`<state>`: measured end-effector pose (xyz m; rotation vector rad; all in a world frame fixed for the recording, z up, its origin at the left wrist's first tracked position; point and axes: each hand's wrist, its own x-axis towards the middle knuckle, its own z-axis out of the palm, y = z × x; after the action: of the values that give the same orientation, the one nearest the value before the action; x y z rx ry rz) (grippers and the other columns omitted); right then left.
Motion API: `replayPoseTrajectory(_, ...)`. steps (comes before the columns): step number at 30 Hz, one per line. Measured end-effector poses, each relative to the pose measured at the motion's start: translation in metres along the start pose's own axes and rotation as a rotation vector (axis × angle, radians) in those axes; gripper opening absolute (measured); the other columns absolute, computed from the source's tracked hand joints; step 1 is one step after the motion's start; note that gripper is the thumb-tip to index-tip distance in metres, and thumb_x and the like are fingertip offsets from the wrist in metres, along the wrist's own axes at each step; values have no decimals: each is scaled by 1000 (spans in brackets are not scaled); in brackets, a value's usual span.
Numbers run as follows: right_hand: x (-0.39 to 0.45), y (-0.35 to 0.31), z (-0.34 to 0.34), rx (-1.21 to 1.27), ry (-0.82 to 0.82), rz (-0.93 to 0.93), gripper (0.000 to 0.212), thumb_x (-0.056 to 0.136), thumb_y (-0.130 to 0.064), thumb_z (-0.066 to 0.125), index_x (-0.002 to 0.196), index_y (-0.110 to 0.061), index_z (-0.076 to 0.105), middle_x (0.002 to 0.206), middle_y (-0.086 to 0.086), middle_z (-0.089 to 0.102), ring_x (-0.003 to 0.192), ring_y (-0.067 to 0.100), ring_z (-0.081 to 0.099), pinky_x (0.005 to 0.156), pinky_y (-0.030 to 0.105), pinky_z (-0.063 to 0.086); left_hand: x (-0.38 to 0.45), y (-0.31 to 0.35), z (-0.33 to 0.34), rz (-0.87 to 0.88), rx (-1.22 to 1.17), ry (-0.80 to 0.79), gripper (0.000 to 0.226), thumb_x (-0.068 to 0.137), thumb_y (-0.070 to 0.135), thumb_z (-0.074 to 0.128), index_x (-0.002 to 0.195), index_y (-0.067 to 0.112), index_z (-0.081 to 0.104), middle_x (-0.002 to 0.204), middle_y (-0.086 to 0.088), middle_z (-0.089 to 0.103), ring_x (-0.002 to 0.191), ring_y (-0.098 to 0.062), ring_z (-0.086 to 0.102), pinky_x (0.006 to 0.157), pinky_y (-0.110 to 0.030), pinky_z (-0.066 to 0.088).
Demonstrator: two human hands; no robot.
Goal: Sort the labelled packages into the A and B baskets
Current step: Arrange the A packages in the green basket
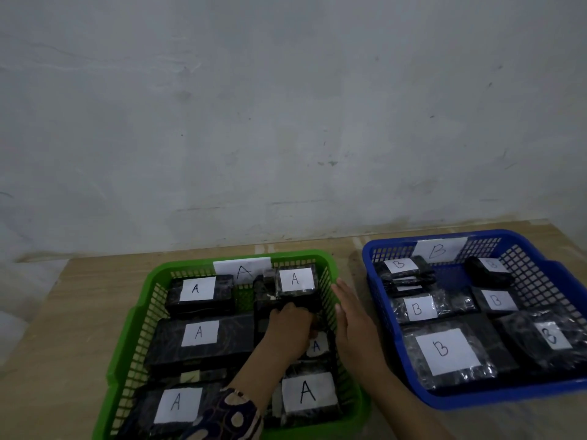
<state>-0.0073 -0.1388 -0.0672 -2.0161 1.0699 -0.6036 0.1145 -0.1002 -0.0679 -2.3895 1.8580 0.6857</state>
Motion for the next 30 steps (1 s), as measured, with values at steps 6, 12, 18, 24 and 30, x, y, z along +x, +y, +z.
replayPoseTrajectory(6,-2,0,0,27,17,-8,41,97,-19,31,138,-22,32,139,-19,21,133,0,19,112,24,19,-1,-7,2,-122,-162,155,39,79,34,63,105,11,43,110,-7,54,102,-26,53,84,-37,40)
replayPoseTrajectory(12,-3,-4,-2,-2,11,-3,41,98,-21,30,139,-22,31,139,-19,21,134,1,17,114,27,19,-25,-12,0,-46,-276,351,15,89,26,49,97,14,56,105,-4,59,98,-22,56,82,-32,40)
replayPoseTrajectory(18,-8,-10,-5,-13,6,-24,40,98,-22,29,138,-19,32,149,-4,28,132,1,17,114,28,19,-90,-47,-7,-135,-405,670,7,87,22,56,89,17,62,84,8,56,78,-14,58,75,-28,46)
replayPoseTrajectory(24,-40,-15,-10,33,90,-6,39,97,-20,33,136,-18,36,142,-11,27,136,11,23,113,31,20,-132,-71,-3,-150,-418,832,10,75,8,70,77,16,64,72,7,63,65,-9,60,62,-21,50)
replayPoseTrajectory(30,-62,-10,-10,-223,-77,-11,99,68,-82,-3,142,-22,22,142,-17,-3,142,10,5,111,24,0,-154,-81,18,-389,-248,649,21,75,24,70,92,18,59,97,-5,58,84,-25,61,66,-34,49)
